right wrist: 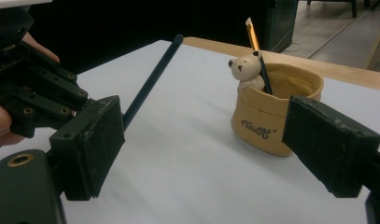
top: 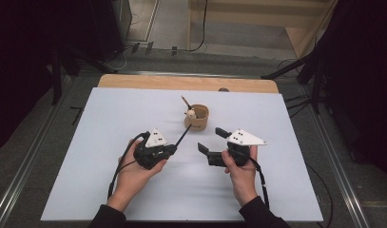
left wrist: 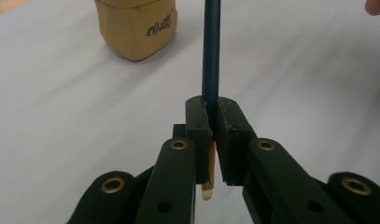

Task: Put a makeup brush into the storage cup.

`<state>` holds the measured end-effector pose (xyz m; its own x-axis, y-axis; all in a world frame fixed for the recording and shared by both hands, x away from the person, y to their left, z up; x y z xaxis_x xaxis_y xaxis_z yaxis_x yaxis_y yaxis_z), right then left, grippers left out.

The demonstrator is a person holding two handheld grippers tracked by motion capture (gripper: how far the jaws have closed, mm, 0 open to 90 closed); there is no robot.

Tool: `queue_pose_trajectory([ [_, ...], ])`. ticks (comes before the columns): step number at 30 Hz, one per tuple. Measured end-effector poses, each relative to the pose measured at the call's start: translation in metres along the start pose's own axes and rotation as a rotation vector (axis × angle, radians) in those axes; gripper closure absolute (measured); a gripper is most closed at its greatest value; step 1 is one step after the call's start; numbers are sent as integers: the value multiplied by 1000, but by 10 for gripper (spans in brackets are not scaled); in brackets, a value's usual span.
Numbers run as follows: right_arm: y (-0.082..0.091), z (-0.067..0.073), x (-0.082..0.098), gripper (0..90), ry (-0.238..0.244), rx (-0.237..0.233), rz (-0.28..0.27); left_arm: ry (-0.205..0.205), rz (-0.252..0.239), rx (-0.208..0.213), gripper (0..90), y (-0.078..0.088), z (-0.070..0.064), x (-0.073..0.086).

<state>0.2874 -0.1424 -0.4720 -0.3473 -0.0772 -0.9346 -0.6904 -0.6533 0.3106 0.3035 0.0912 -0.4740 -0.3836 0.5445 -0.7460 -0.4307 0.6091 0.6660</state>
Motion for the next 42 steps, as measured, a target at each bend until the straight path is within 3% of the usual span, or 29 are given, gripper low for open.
queue_pose_trajectory([
  [6,-6,5,-5,135,-13,6,-5,-3,-22,-29,847,-2,-3,2],
  [10,-9,11,-7,136,-11,-2,-14,37,-68,-37,847,-3,-5,2],
  [19,-11,21,-8,151,-27,-8,-22,49,-128,-20,847,-1,-9,-1],
  [22,-13,25,-8,166,-66,-20,-31,65,-143,-5,847,-3,-11,1],
  [33,-23,33,-4,317,-136,-8,-31,77,-183,30,847,-7,-19,1],
  [38,-25,36,-1,470,-163,-35,-43,82,-207,36,847,-7,-24,0],
  [42,-24,34,1,569,-216,-64,-50,74,-213,47,847,-8,-29,-1],
])
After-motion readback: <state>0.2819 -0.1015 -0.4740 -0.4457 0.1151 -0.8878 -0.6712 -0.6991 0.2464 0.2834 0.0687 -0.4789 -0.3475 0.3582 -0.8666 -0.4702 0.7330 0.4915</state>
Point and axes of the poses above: each handheld gripper's, and its own axes: y roughly backward along the jaws, x roughly out of its underside, z roughly to its left, the point moved 3 cm from there along -y, roughly forward along the jaws
